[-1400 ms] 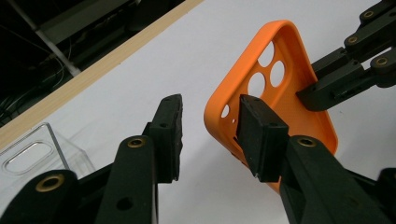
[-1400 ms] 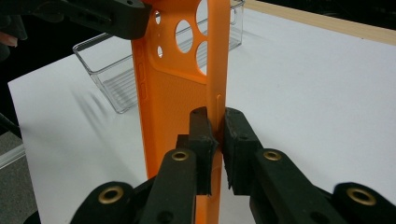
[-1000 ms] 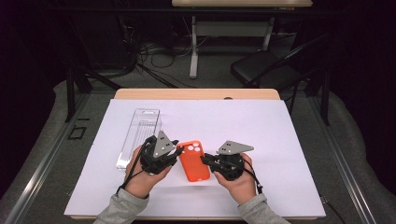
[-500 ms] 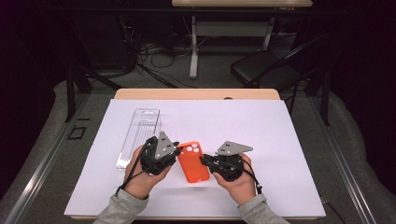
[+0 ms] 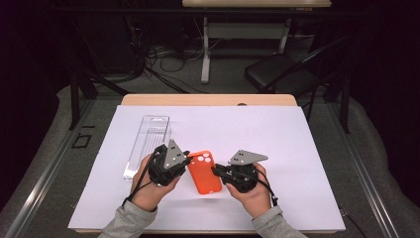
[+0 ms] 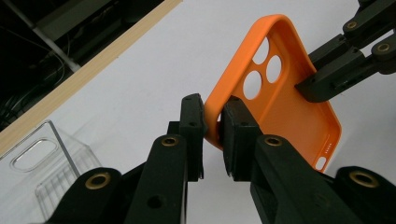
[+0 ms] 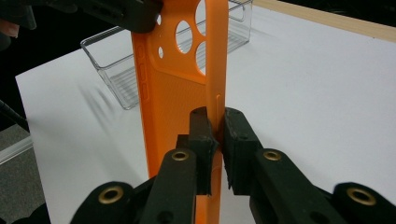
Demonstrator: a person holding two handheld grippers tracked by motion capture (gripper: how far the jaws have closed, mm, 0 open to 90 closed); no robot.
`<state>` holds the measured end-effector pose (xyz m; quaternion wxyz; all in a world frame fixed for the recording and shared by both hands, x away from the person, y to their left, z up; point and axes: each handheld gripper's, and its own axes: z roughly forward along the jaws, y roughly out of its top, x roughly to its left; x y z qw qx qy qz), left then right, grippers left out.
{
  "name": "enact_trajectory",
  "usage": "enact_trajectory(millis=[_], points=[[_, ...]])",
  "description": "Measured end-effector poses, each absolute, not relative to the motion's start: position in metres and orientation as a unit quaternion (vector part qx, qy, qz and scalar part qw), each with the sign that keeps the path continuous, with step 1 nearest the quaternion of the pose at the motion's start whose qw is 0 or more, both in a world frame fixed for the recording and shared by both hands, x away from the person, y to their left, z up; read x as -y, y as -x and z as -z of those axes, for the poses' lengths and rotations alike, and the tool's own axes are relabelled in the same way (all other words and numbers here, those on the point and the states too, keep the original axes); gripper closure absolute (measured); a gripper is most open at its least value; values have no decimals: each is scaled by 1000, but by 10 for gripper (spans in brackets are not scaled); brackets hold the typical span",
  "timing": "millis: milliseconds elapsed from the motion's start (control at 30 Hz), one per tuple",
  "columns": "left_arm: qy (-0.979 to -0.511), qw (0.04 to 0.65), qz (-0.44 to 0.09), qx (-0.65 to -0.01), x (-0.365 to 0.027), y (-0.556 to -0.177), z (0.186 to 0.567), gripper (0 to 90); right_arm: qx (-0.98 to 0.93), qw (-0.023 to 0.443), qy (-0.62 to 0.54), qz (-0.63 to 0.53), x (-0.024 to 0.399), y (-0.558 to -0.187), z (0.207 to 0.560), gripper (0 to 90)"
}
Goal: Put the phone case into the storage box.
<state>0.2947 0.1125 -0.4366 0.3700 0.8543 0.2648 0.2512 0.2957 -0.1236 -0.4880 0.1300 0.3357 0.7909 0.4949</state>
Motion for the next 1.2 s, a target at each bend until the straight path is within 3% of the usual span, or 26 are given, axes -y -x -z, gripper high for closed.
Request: enact_trajectory(millis=[867, 1200], points=[[-850, 380, -239, -276, -116, -294, 434, 809, -787, 113, -335, -505, 124, -297, 489, 816], [-850, 381, -235, -277, -117, -295, 434, 809, -791, 107, -329, -504, 122, -297, 490, 744]])
